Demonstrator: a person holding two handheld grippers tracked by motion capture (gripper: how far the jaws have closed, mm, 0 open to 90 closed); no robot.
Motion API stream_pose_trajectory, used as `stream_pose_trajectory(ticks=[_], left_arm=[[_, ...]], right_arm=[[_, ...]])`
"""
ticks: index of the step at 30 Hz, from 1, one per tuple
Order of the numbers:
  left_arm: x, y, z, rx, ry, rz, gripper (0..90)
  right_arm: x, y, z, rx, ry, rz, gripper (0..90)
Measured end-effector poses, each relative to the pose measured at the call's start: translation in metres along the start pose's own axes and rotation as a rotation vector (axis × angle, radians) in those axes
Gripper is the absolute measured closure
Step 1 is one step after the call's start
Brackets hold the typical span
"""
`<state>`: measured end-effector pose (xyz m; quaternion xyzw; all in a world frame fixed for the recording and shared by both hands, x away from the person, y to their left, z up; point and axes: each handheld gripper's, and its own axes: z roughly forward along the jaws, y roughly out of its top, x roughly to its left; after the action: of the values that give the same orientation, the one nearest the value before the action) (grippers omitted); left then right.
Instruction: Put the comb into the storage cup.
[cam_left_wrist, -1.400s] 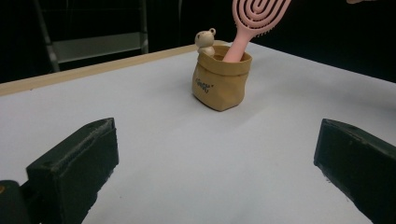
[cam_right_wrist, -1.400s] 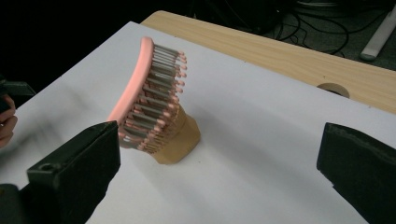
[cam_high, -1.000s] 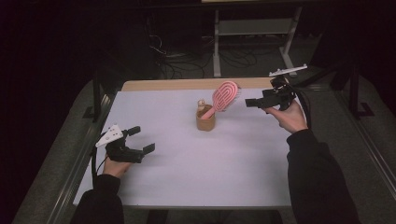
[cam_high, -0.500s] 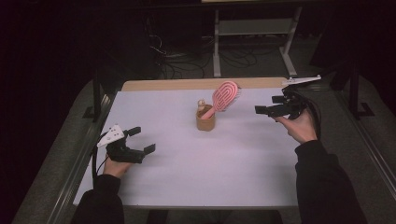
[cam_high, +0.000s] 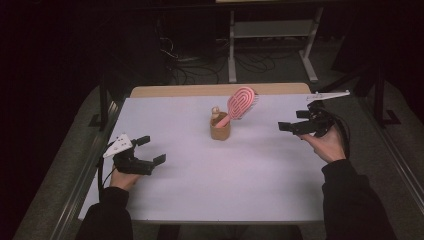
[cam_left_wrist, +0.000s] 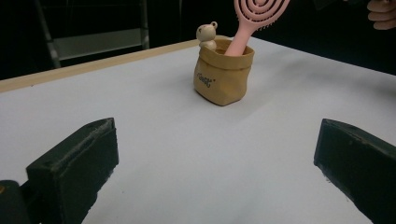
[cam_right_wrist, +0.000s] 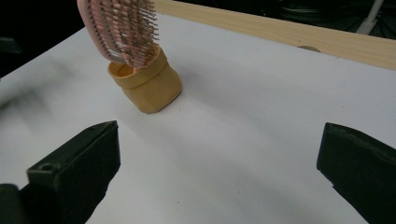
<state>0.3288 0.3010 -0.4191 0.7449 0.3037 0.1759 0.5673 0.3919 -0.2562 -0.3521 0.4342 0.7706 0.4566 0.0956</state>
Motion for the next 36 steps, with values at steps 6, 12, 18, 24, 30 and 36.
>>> stream_pose_trajectory(ticks=[6, 12, 18, 24, 30, 36], left_arm=[[0.000, 0.000, 0.000, -0.001, -0.001, 0.002, 0.0], [0.001, -0.001, 0.000, 0.002, 0.001, 0.000, 0.0], [0.002, -0.002, 0.000, 0.010, 0.005, -0.004, 0.0], [0.002, -0.003, 0.000, 0.011, 0.004, -0.006, 0.0], [0.003, -0.004, 0.000, 0.015, 0.008, -0.011, 0.0], [0.004, -0.006, -0.001, 0.021, 0.012, -0.017, 0.0]], right_arm=[[0.000, -0.011, -0.002, -0.003, 0.014, 0.013, 0.0], [-0.001, -0.024, -0.005, -0.005, 0.015, 0.017, 0.0], [0.002, -0.037, -0.009, -0.005, 0.003, 0.014, 0.0], [0.004, -0.049, -0.013, -0.010, 0.003, 0.011, 0.0], [0.007, -0.061, -0.016, -0.010, 0.004, 0.012, 0.0], [0.009, -0.072, -0.019, -0.023, 0.001, 0.016, 0.0]])
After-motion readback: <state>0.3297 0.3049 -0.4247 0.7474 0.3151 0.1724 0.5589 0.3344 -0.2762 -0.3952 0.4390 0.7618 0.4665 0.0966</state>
